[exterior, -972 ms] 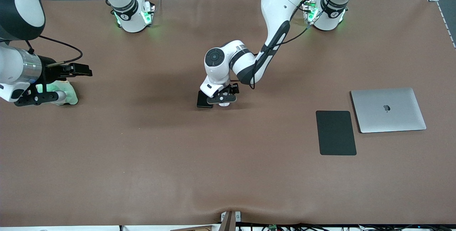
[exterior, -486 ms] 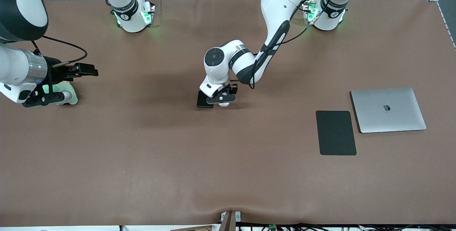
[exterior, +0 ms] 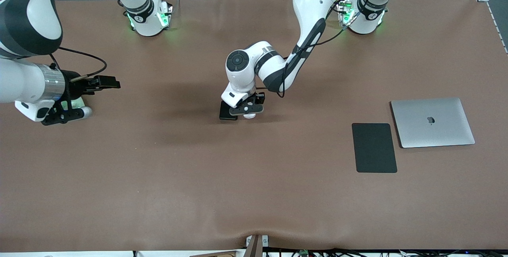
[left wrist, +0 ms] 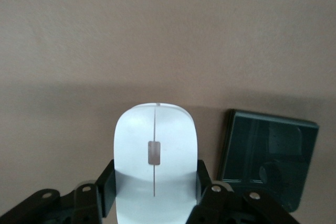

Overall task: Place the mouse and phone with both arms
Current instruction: 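Grasp the white mouse with the left gripper while the right gripper reaches out, then carry the mouse toward the mouse pad while the right gripper nears the phone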

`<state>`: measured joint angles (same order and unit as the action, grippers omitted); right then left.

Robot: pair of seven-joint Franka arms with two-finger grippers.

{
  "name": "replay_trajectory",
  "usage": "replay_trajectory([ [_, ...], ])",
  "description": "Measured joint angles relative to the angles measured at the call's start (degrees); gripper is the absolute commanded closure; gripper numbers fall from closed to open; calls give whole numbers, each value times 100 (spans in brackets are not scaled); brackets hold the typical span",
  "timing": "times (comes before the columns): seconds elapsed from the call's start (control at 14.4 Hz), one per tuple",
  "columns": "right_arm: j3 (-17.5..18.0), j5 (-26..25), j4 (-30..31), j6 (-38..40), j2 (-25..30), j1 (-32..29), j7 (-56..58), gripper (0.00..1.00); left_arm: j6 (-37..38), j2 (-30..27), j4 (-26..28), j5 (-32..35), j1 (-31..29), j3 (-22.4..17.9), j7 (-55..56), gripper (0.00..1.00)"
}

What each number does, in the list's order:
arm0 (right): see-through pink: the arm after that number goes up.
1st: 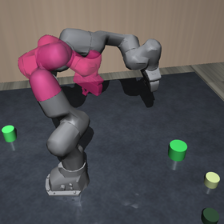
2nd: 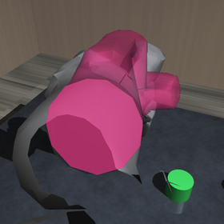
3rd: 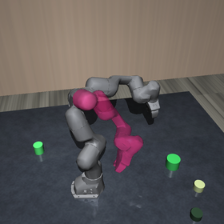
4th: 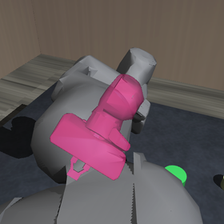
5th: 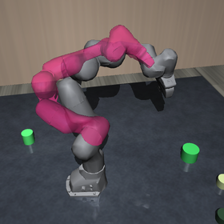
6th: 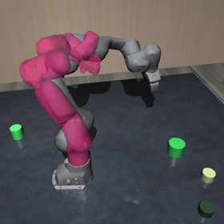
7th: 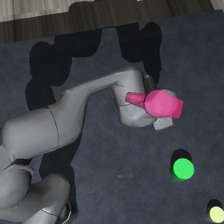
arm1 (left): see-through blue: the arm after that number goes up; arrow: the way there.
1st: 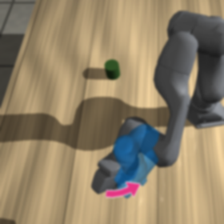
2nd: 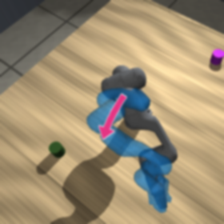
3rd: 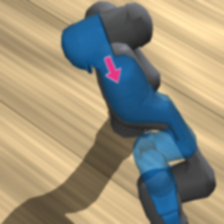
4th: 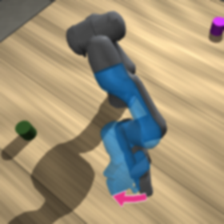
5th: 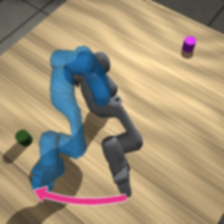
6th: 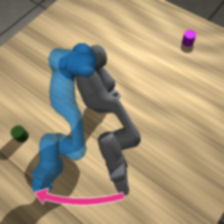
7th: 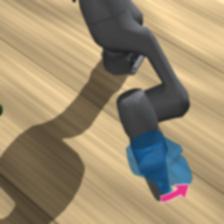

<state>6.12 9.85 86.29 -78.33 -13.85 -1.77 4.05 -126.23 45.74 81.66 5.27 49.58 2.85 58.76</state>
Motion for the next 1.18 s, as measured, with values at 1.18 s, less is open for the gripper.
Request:
replay_trajectory([
  [1.18,17,123,3,-1193,-1138,1301,-1119,0,1355,-1236,53,-151,-2479,-20,-1849,100],
])
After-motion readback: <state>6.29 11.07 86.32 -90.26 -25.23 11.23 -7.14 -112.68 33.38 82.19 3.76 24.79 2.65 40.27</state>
